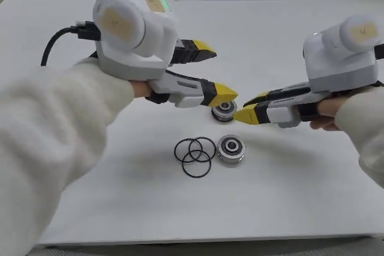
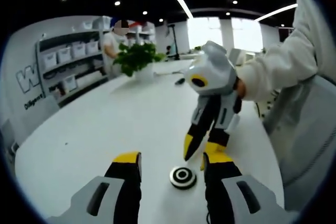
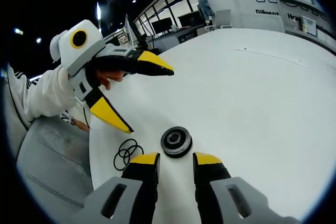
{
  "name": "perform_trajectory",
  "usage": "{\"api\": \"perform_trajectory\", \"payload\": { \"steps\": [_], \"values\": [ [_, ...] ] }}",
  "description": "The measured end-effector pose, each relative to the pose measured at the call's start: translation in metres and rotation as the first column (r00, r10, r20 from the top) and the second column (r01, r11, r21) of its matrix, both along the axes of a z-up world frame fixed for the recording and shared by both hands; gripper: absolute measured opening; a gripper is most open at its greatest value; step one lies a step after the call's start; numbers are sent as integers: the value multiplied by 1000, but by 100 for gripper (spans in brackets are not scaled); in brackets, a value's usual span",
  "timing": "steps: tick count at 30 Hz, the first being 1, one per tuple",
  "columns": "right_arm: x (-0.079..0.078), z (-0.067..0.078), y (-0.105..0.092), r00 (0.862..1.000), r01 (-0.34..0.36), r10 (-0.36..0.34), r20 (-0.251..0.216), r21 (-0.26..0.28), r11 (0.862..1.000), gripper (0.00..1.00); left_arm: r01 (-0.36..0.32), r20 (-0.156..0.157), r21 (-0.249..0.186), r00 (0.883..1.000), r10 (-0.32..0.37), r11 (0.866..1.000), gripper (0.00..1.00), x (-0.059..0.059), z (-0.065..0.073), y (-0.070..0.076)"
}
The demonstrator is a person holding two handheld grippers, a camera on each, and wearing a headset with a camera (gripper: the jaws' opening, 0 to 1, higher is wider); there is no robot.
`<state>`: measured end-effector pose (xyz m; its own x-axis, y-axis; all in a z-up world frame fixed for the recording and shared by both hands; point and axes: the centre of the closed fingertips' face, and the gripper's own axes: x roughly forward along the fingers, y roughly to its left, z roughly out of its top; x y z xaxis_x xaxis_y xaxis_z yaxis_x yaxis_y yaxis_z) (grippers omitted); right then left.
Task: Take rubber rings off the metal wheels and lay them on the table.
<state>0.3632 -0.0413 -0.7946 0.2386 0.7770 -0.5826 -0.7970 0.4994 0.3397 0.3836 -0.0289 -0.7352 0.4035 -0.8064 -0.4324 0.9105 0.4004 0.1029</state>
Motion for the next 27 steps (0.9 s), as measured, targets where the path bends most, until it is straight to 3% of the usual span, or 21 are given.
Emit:
{"api": "perform_trajectory", "payload": {
  "steps": [17,22,27],
  "values": [
    [-1,-8,6,999,-23,24,45,-14,1000,22,-2,-47,45,999,4,999,31,-8,-39,-5],
    [4,-8,6,997,-12,13,70,-14,1000,22,-16,-69,34,997,18,999,24,-9,-44,-6],
    [3,-9,8,997,-21,22,79,-19,1000,20,-21,-77,42,997,24,999,23,-9,-48,-6]
  ]
}}
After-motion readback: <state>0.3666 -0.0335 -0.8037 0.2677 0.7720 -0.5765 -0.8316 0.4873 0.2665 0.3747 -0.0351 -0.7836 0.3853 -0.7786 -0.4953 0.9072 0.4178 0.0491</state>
